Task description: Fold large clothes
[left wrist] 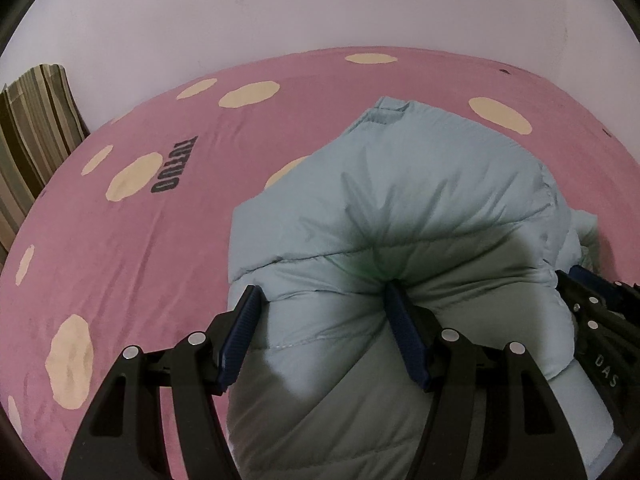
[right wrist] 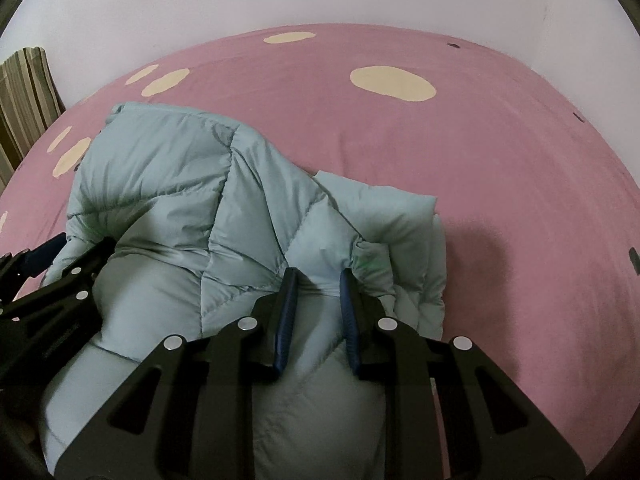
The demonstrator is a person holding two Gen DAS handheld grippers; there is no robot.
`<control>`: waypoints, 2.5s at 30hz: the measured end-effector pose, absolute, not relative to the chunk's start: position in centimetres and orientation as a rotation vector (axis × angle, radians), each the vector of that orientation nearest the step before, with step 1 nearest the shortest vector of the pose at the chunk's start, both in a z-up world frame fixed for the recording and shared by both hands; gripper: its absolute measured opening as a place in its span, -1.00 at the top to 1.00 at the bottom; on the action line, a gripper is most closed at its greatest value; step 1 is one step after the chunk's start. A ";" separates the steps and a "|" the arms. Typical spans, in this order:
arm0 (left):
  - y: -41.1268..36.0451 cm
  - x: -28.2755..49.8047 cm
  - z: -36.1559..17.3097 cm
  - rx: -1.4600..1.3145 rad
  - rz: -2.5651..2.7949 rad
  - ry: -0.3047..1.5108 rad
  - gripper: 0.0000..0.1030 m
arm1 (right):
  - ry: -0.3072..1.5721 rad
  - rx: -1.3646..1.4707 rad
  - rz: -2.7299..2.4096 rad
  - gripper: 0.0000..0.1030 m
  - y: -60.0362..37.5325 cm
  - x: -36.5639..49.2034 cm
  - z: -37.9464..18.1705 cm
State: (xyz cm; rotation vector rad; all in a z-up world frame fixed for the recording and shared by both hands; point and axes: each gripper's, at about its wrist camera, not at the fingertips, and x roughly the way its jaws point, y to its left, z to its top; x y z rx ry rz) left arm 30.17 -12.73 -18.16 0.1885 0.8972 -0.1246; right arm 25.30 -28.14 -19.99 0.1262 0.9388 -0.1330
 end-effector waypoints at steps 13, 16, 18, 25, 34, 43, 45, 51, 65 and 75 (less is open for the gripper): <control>-12.6 30.3 -18.2 0.170 -0.137 0.901 -0.26 | 0.929 0.119 -0.138 0.59 -28.0 25.2 -20.1; -12.5 30.2 -18.2 0.163 -0.136 0.902 -0.27 | 0.922 0.125 -0.135 0.57 -28.0 24.9 -19.9; -12.5 30.2 -18.1 0.157 -0.130 0.902 -0.34 | 0.906 0.133 -0.134 0.57 -28.1 24.8 -19.8; -11.8 30.0 -17.1 0.119 -0.119 0.907 -0.53 | 0.882 0.113 -0.137 0.38 -28.0 24.1 -18.8; -11.2 26.3 -11.4 0.165 -0.129 0.762 -0.54 | 0.815 0.132 -0.177 -0.27 -28.2 21.0 -12.9; -9.5 19.1 -4.8 0.151 -0.078 0.631 -0.67 | 0.714 0.127 -0.181 -0.62 -26.4 14.7 -7.0; -9.4 17.9 -4.2 0.159 -0.076 0.625 -0.68 | 0.693 0.113 -0.174 -0.63 -25.8 13.1 -6.4; -8.5 14.4 -3.0 0.154 -0.040 0.584 -0.68 | 0.661 0.107 -0.182 -0.65 -25.1 9.9 -5.6; -7.4 12.3 -4.4 0.110 -0.060 0.640 -0.68 | 0.675 0.107 -0.175 -0.66 -24.3 8.0 -7.0; -7.2 12.0 -4.7 0.102 -0.070 0.649 -0.68 | 0.675 0.098 -0.176 -0.66 -24.0 7.8 -7.1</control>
